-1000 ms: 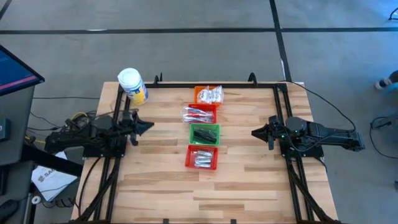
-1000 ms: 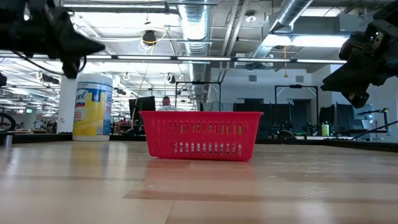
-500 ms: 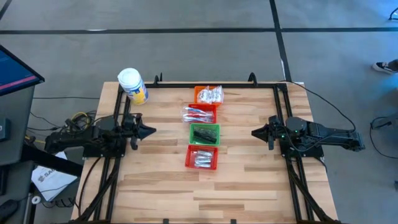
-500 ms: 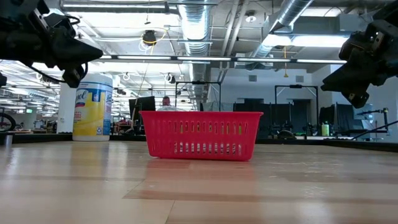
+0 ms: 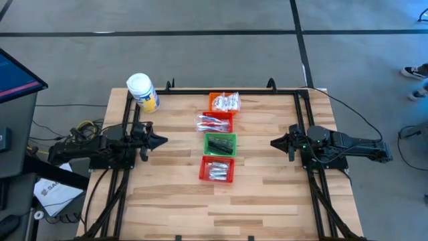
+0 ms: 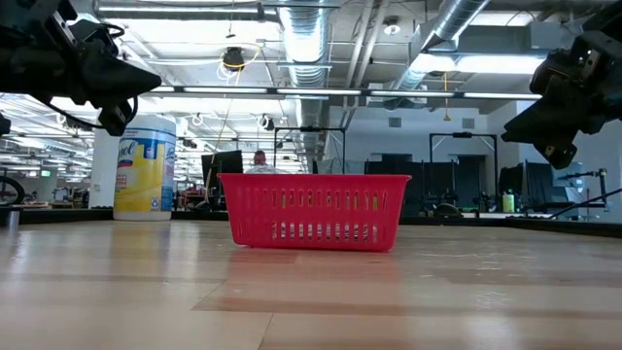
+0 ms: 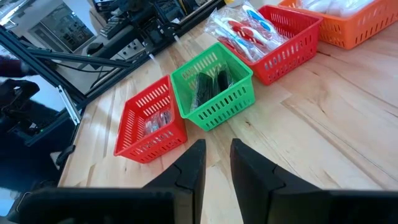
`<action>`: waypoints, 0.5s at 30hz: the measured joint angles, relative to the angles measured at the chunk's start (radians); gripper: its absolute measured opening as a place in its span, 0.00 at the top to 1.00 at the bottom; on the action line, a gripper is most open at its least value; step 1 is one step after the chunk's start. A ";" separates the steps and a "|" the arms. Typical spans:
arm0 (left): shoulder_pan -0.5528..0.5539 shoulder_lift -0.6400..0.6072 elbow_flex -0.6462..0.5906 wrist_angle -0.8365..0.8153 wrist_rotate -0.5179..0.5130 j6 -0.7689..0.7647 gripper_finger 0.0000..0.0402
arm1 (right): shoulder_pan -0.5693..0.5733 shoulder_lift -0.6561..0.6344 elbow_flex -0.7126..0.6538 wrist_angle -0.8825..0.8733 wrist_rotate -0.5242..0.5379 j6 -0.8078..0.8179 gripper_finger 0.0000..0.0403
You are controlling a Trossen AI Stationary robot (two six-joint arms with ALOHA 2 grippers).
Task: Pick & Place Travel size toiletries
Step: Return to Home Position
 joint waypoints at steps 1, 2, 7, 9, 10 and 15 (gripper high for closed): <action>0.000 0.000 0.000 0.000 0.000 0.000 1.00 | 0.000 0.000 0.000 0.000 0.000 0.000 0.83; 0.000 0.000 0.000 0.000 0.000 0.000 1.00 | 0.000 0.000 0.000 0.000 0.000 0.000 0.83; 0.000 0.000 0.000 0.000 0.000 0.000 0.99 | 0.000 0.000 0.000 0.000 0.000 0.000 0.83; 0.000 0.000 0.000 0.001 0.000 0.000 0.99 | 0.000 0.000 0.000 0.000 0.000 0.000 0.83; 0.000 0.000 0.000 0.001 0.000 0.000 0.99 | 0.000 0.000 0.000 0.000 0.000 0.000 0.83; 0.000 0.000 0.000 0.001 0.000 0.000 0.99 | 0.000 0.000 0.000 0.000 0.000 0.000 0.83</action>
